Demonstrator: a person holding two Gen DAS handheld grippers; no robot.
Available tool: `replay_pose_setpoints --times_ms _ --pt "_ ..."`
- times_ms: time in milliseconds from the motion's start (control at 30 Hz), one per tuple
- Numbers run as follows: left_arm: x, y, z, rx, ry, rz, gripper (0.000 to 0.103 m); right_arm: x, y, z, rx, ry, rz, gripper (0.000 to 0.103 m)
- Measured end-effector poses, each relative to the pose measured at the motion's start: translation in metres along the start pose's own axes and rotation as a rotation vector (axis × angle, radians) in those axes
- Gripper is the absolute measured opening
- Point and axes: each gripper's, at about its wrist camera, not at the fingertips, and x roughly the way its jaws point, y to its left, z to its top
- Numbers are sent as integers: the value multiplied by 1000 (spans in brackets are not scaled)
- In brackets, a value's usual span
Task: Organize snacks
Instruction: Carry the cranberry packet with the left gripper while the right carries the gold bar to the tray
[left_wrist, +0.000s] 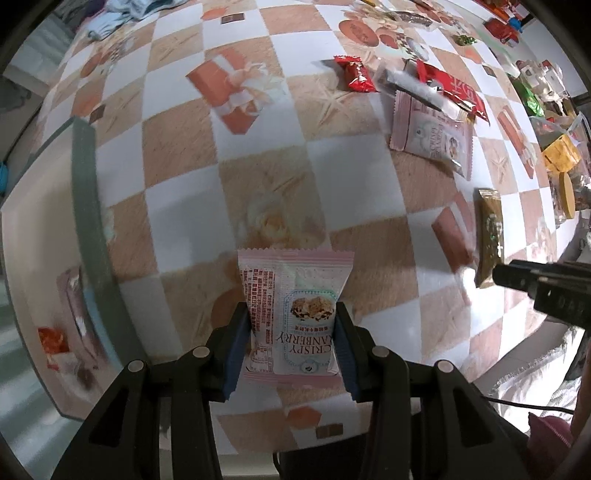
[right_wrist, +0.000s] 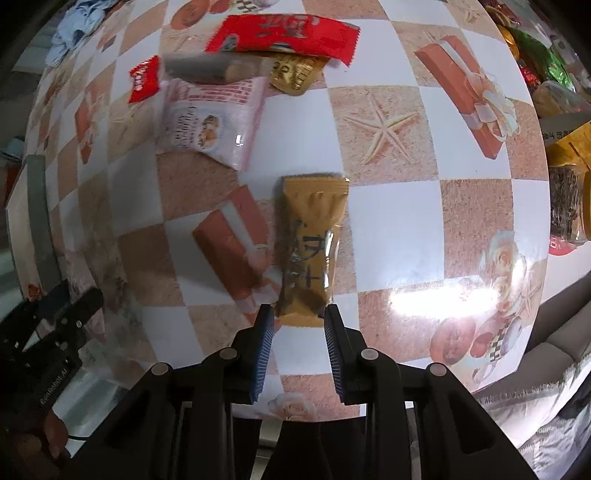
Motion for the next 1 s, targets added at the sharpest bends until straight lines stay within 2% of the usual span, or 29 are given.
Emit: replay_pose_setpoints --times_ms 67,233,300,433,600,667,700,733,833,1000 --pt "-3 18 -8 -9 -4 -6 47 -6 4 -3 4 -6 6 31" --pt "-12 26 -30 -14 -17 -9 47 -10 6 -5 14 -16 -11 31" --pt "-18 33 -36 -13 -25 -8 47 -15 -2 -1 30 -12 -9 31" --pt "-27 36 -44 -12 -32 -11 47 0 -24 4 70 20 29 32" --pt "-38 35 -52 -2 -35 0 47 4 -32 10 93 13 12 32" --pt "-40 34 -53 2 -36 3 47 4 -31 13 101 5 20 39" --pt "-48 35 -48 3 -36 5 47 5 -31 16 106 0 26 61" --pt "-49 35 -49 4 -37 6 47 4 -31 17 111 -11 23 71" --pt "-51 33 -50 7 -42 10 47 -1 -27 20 96 -44 -4 71" --pt "-52 29 -45 3 -37 13 47 -1 -22 27 94 -29 -22 71"
